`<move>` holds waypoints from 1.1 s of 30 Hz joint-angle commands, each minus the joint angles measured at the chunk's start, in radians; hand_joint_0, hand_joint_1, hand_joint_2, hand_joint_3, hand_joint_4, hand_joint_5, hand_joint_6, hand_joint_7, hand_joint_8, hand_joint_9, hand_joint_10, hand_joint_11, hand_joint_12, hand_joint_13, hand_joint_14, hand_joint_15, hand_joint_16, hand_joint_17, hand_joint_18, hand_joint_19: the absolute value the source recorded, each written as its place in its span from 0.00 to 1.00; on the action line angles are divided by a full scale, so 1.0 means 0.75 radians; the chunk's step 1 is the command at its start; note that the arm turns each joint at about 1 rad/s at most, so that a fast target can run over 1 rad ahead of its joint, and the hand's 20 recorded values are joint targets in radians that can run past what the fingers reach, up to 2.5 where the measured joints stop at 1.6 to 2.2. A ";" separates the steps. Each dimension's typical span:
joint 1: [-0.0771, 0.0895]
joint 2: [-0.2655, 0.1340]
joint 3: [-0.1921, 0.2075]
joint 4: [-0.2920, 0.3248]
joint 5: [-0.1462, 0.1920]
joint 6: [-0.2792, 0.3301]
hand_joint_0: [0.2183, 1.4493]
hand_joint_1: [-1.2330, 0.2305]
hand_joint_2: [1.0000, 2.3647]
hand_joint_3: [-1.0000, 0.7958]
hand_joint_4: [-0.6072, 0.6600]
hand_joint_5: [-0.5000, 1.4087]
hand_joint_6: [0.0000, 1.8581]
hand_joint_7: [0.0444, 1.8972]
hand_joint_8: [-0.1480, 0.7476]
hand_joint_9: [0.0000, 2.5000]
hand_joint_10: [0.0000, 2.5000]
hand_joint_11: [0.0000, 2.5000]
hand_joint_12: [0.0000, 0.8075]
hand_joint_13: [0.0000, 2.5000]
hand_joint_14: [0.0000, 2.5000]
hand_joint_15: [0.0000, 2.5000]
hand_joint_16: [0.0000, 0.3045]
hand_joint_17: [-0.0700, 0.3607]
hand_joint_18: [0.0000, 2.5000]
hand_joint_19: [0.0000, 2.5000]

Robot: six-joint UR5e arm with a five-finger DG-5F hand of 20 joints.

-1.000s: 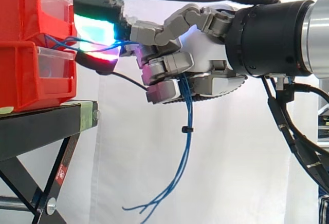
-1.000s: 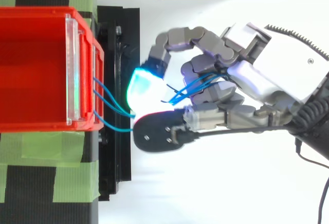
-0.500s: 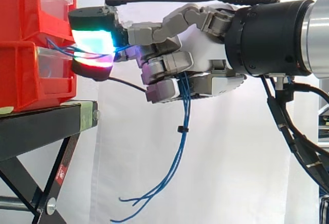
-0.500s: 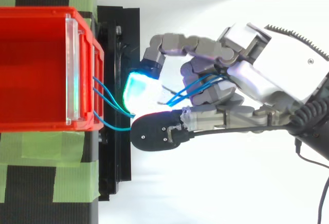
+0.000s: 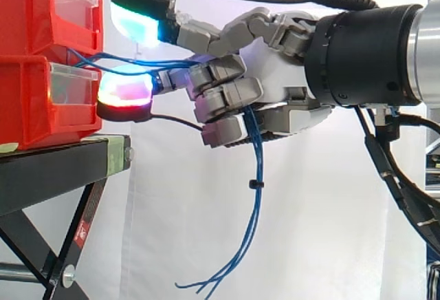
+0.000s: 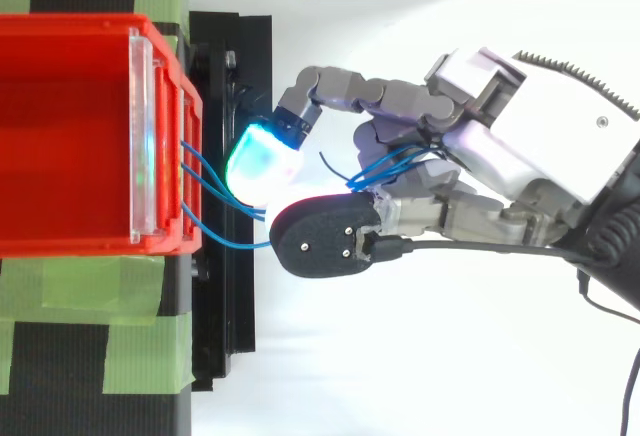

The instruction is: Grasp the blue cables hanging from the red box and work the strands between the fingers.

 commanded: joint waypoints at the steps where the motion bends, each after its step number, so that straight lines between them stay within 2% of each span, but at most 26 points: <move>1: 0.001 0.001 0.000 -0.031 -0.008 -0.021 0.46 0.44 0.00 0.04 0.67 0.42 0.00 0.71 0.56 0.36 1.00 0.80 0.53 0.41 1.00 0.52 0.21 0.49 0.56 0.66; 3: 0.003 0.001 0.000 -0.027 -0.019 -0.023 0.46 0.42 0.00 0.03 0.67 0.41 0.00 0.74 0.56 0.36 1.00 0.80 0.53 0.41 1.00 0.52 0.21 0.49 0.56 0.66; 4: 0.003 0.001 0.000 -0.025 -0.021 -0.023 0.46 0.40 0.00 0.02 0.66 0.39 0.04 0.75 0.56 0.36 1.00 0.80 0.53 0.41 1.00 0.52 0.21 0.49 0.56 0.66; 5: 0.005 0.001 0.000 -0.025 -0.023 -0.023 0.46 0.39 0.00 0.01 0.66 0.33 0.16 0.70 0.56 0.36 1.00 0.80 0.53 0.41 1.00 0.52 0.21 0.49 0.56 0.66; 7: 0.007 0.001 0.000 -0.023 -0.029 -0.023 0.45 0.37 0.00 0.00 0.66 0.30 0.24 0.67 0.56 0.36 1.00 0.80 0.53 0.41 1.00 0.52 0.21 0.49 0.56 0.66; 8: 0.005 0.001 0.000 -0.023 -0.029 -0.023 0.46 0.36 0.00 0.00 0.66 0.26 0.34 0.63 0.56 0.36 1.00 0.80 0.53 0.41 1.00 0.52 0.21 0.49 0.56 0.66; 9: 0.007 -0.001 0.000 -0.027 -0.033 -0.023 0.46 0.35 0.00 0.00 0.67 0.26 0.34 0.63 0.56 0.36 1.00 0.80 0.53 0.41 1.00 0.52 0.21 0.49 0.56 0.66; 11: 0.007 -0.001 0.000 -0.027 -0.041 -0.023 0.51 0.34 0.00 0.07 0.66 0.22 0.43 0.60 0.56 0.36 1.00 0.80 0.53 0.41 1.00 0.52 0.21 0.49 0.56 0.66; 12: 0.007 -0.001 0.000 -0.027 -0.041 -0.023 0.52 0.34 0.00 0.09 0.66 0.22 0.44 0.60 0.56 0.36 1.00 0.80 0.53 0.41 1.00 0.52 0.21 0.49 0.56 0.66; 14: 0.007 -0.001 0.000 -0.027 -0.041 -0.023 0.57 0.36 0.01 0.18 0.66 0.20 0.53 0.56 0.56 0.36 1.00 0.80 0.53 0.41 1.00 0.52 0.21 0.49 0.56 0.66; 16: 0.007 0.001 0.000 -0.023 -0.041 -0.023 0.58 0.37 0.01 0.21 0.66 0.20 0.56 0.55 0.56 0.36 1.00 0.80 0.53 0.41 1.00 0.52 0.21 0.49 0.56 0.66; 19: 0.007 0.001 0.000 -0.023 -0.041 -0.023 0.55 0.45 0.01 0.21 0.66 0.21 0.55 0.56 0.56 0.36 1.00 0.80 0.53 0.41 1.00 0.52 0.21 0.49 0.56 0.66; 23: 0.005 0.001 0.000 -0.023 -0.041 -0.021 0.51 0.49 0.01 0.16 0.67 0.26 0.46 0.59 0.56 0.36 1.00 0.80 0.53 0.41 1.00 0.52 0.21 0.49 0.56 0.66; 24: 0.005 0.001 0.000 -0.023 -0.041 -0.021 0.51 0.49 0.01 0.15 0.67 0.26 0.45 0.60 0.56 0.36 1.00 0.80 0.53 0.41 1.00 0.52 0.21 0.49 0.56 0.66; 26: 0.005 0.001 0.000 -0.023 -0.041 -0.021 0.47 0.49 0.01 0.10 0.68 0.29 0.35 0.63 0.56 0.36 1.00 0.80 0.53 0.41 1.00 0.52 0.21 0.49 0.56 0.66; 29: 0.003 0.001 0.000 -0.023 -0.041 -0.021 0.42 0.50 0.00 0.06 0.68 0.30 0.30 0.66 0.56 0.36 1.00 0.80 0.53 0.41 1.00 0.52 0.21 0.49 0.56 0.66; 33: 0.003 0.001 0.000 -0.023 -0.041 -0.021 0.41 0.49 0.00 0.06 0.68 0.30 0.29 0.66 0.56 0.36 1.00 0.80 0.53 0.41 1.00 0.52 0.21 0.49 0.56 0.66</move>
